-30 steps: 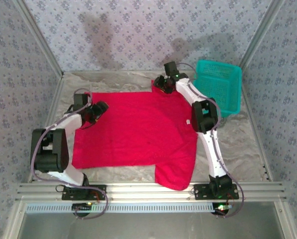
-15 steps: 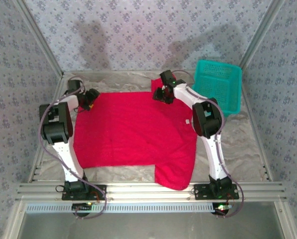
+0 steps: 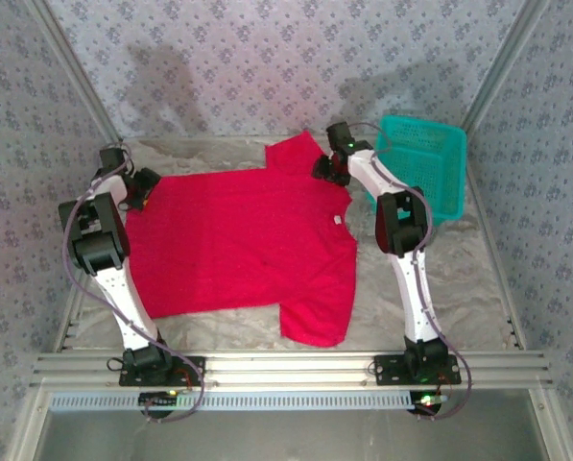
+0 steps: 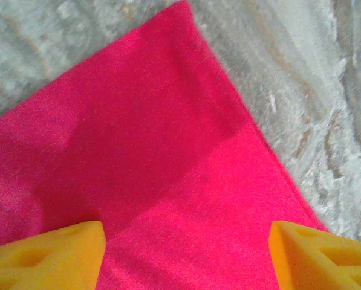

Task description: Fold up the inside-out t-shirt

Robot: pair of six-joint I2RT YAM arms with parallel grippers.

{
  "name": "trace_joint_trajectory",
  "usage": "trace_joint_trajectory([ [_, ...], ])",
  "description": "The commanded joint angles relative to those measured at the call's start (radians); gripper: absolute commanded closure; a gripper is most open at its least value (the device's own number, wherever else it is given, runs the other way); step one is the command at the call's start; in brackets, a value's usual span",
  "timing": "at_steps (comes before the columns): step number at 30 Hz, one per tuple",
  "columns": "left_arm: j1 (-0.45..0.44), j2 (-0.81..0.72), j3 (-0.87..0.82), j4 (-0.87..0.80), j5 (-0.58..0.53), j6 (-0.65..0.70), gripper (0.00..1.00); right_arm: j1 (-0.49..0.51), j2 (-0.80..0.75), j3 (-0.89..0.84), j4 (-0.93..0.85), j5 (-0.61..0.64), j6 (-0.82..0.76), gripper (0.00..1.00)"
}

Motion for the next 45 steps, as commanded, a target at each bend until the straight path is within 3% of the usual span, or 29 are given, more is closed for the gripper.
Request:
trace_joint_trajectory([
  [1,-0.071,-0.146,-0.057,-0.081,-0.047,0.035,0.27,0.026,-0.084,0.016,-0.088,-0.013,-0.028,0.44],
  [7,-0.217,-0.432,-0.403,0.039,0.000,-0.007,0.25,0.151,-0.352,-0.385,0.067,-0.065,0.049,0.44],
  [10,-0.241,-0.534,-0.597,0.123,0.036,-0.053,0.25,0.189,-0.441,-0.594,0.190,-0.104,0.116,0.44],
  [15,-0.202,-0.620,-0.756,0.144,-0.015,-0.038,0.23,0.180,-0.499,-0.800,0.250,-0.067,0.167,0.44],
  [22,-0.089,-0.564,-0.788,0.127,-0.031,0.019,0.22,0.093,-0.547,-0.975,0.241,0.005,0.157,0.44],
  [26,-0.055,-0.544,-0.731,0.064,-0.052,0.051,0.21,0.041,-0.591,-1.014,0.213,0.029,0.138,0.44],
  [29,-0.103,-0.620,-0.690,0.002,-0.065,0.061,0.21,0.053,-0.660,-1.000,0.165,0.053,0.135,0.44],
  [33,-0.196,-0.748,-0.685,-0.054,-0.082,0.083,0.20,0.139,-0.753,-0.990,0.152,0.036,0.105,0.43],
  [36,-0.204,-0.772,-0.734,-0.031,-0.089,0.073,0.19,0.232,-0.743,-0.983,0.218,-0.017,0.119,0.42],
  [39,-0.187,-0.706,-0.752,0.025,-0.080,0.064,0.19,0.283,-0.647,-0.923,0.238,-0.015,0.119,0.43],
  [45,-0.178,-0.459,-0.636,0.075,-0.070,0.063,0.19,0.272,-0.440,-0.779,0.227,0.036,0.112,0.43],
])
